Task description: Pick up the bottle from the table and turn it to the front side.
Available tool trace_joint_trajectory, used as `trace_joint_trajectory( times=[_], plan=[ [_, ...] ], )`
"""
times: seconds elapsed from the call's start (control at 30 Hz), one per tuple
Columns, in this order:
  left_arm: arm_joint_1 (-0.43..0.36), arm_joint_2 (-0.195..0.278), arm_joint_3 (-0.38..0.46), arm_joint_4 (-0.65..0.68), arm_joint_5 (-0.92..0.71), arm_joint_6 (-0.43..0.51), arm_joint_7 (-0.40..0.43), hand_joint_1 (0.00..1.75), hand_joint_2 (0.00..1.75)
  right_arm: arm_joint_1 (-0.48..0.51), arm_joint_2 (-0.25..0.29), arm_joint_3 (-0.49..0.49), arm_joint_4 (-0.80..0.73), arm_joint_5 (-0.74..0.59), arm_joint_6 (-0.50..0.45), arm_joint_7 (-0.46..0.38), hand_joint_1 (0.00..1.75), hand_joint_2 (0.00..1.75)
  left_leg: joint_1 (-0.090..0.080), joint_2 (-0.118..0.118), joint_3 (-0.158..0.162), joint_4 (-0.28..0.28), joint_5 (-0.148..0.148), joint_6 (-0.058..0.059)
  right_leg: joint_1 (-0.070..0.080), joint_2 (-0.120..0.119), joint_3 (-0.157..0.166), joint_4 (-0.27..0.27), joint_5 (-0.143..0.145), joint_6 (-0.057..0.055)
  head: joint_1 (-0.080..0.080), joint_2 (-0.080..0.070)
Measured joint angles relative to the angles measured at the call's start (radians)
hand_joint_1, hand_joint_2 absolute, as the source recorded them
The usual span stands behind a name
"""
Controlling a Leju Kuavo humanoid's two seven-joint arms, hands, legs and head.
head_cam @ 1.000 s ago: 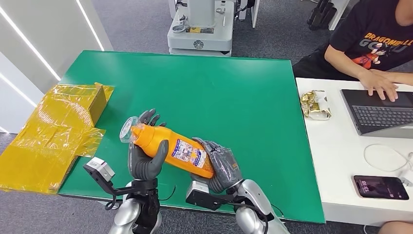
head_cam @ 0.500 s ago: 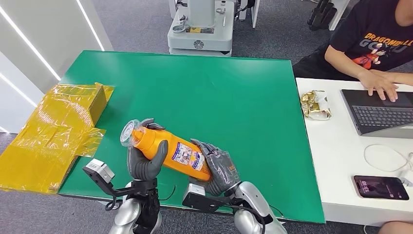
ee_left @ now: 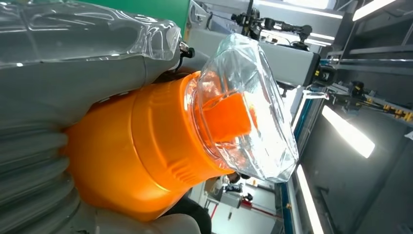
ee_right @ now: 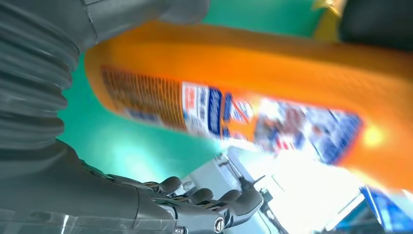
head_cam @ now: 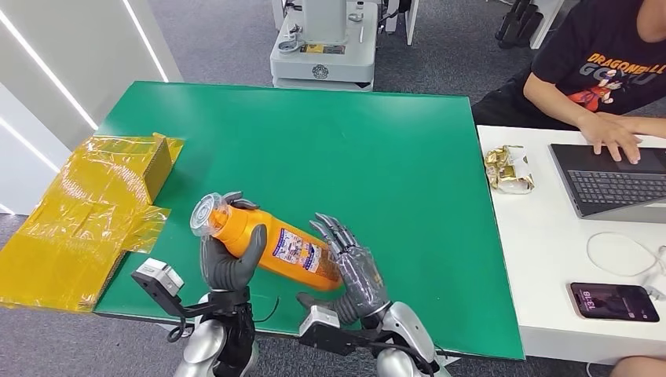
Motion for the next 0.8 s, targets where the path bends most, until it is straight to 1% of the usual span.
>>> trace_joint_trajectory(
  times=[0.2,0.33,0.47,0.63,0.8],
  plan=[
    [0.001,0.014,0.013,0.000,-0.054,0.052,-0.008,1.75,1.75,0.019,-0.001,0.008,-0.069,-0.090,-0.044,-0.061,0.00,1.75,0.000,0.000,0.000,0.000,0.000,0.000,0.000,0.000,0.000,0.000,0.000,0.000,0.000,0.000],
    [0.000,0.038,0.017,-0.004,-0.162,0.093,-0.030,1.75,1.75,0.021,-0.001,0.019,-0.105,-0.138,-0.057,-0.098,0.00,1.75,0.000,0.000,0.000,0.000,0.000,0.000,0.000,0.000,0.000,0.000,0.000,0.000,0.000,0.000],
    [-0.006,0.089,0.017,-0.028,-0.345,0.149,-0.023,1.75,1.75,0.015,-0.001,0.028,-0.113,-0.172,-0.065,-0.123,0.00,1.75,0.000,0.000,0.000,-0.001,0.000,0.000,0.000,0.000,0.000,0.000,0.000,0.000,0.000,0.000],
    [-0.010,0.163,0.026,-0.059,-0.503,0.213,0.020,1.75,1.75,0.007,-0.002,0.033,-0.110,-0.205,-0.085,-0.147,0.00,1.75,0.000,0.000,0.000,-0.001,0.000,0.000,0.000,0.000,0.000,0.000,0.000,0.000,0.000,0.000],
    [-0.026,0.249,0.061,-0.067,-0.631,0.254,0.063,1.75,1.75,0.019,-0.017,0.036,-0.126,-0.219,-0.097,-0.151,0.00,1.75,0.000,0.000,0.000,-0.001,0.000,0.000,0.000,0.000,0.000,0.000,0.000,0.000,0.000,0.000]
  ],
)
